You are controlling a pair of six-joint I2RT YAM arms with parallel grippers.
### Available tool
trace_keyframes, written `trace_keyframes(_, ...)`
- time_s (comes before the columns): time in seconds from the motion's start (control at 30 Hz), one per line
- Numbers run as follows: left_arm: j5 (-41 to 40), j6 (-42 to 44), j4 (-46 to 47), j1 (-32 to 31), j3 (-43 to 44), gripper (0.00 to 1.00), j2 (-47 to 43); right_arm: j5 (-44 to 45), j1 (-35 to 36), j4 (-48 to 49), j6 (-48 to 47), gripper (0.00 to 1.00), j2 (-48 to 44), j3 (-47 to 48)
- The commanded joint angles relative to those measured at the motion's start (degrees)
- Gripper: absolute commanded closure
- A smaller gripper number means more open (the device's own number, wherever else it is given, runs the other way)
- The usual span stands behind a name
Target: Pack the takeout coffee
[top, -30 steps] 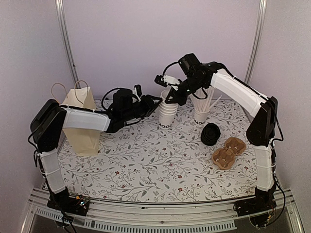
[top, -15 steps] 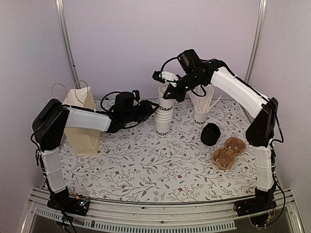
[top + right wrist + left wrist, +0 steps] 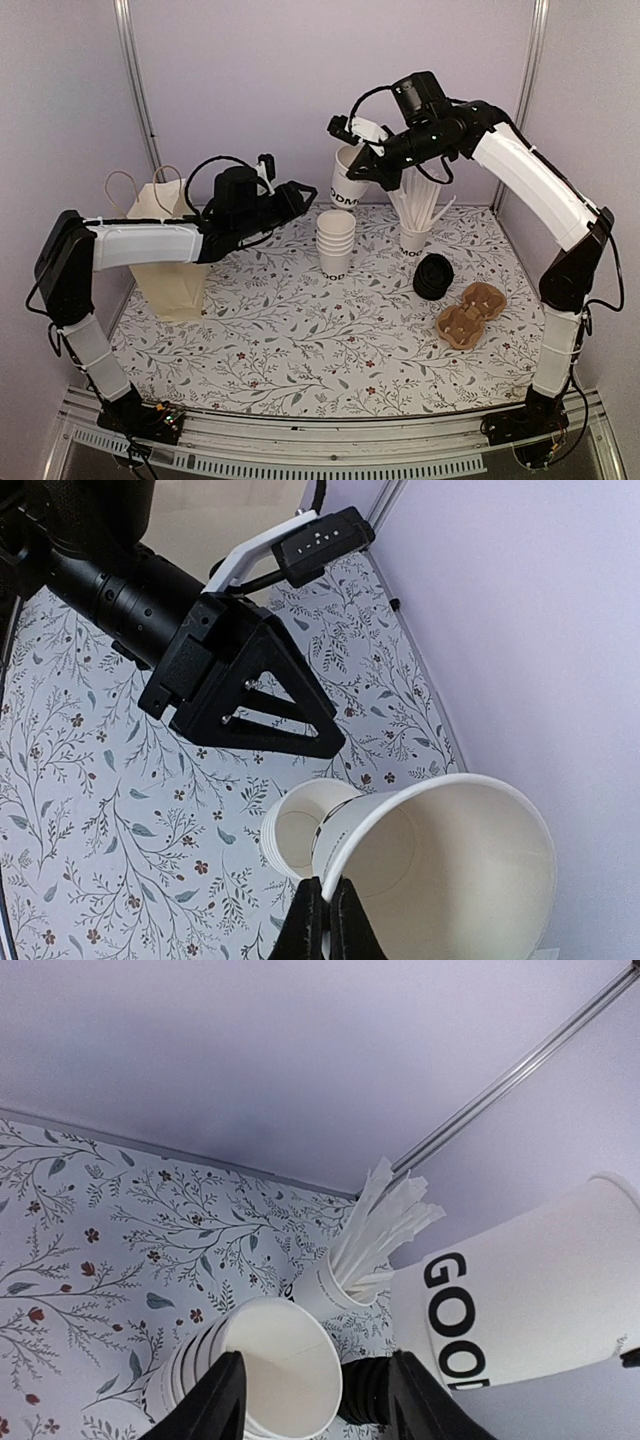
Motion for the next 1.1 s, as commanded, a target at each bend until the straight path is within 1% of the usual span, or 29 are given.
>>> trace_keyframes(0.0,-6.2,7.7,-4.4,-2.9,-2.9,0.51,-4.6,-0.5,0.5,-0.8,-0.7,1.00,-5.0,-4.4)
trace_keyframes(0.1,-8.7,13.0,-8.6,-7.1,-3.4,0.63,-5.3,-3.0,0.5,-0.8,-0.7,1.00,-8.4,-10.7)
trace_keyframes(0.2,-9.8,14.2,-12.2,-10.9,-4.0,0.73,-4.3,-7.4,0.5,-0.1,-1.0,1.00,-15.0,-20.6)
trace_keyframes(0.27,-9.0,12.4,-10.7,-11.9,-6.5,0.83,-3.5,-8.3,0.5,1.0,-2.1,1.00,-19.7,-28.5)
trace_keyframes(0.37,-6.8,10.2,-7.2,-12.1,-9.6,1.00,-1.1,-6.9,0.5,4.6,-3.8,1.00,-26.1,-41.2)
trace_keyframes(0.5,-3.6,8.2,-1.7,-12.1,-10.9,1.00,3.5,-8.4,0.1,4.7,-5.9,1.00,-30.7,-49.5)
trace_keyframes(0.6,-1.8,7.2,0.6,-12.1,-9.3,1.00,7.9,-8.9,-0.8,6.2,-6.5,1.00,-32.1,-52.5)
trace_keyframes(0.7,-2.7,6.3,1.9,-11.9,-7.6,1.00,11.4,-9.9,-1.5,6.3,-5.8,1.00,-31.4,-52.4)
trace_keyframes(0.8,-4.4,4.1,0.5,-11.1,-5.3,1.00,14.3,-11.0,-1.6,6.2,-5.8,1.00,-30.8,-52.1)
trace_keyframes(0.9,-6.3,1.8,1.0,-10.3,-4.7,1.00,16.2,-11.7,-1.6,5.5,-5.6,1.00,-30.6,-51.4)
trace_keyframes(1.07,-4.8,-2.6,3.6,-8.3,-4.1,1.00,19.7,-11.4,-1.6,5.4,-5.7,1.00,-31.1,-52.0)
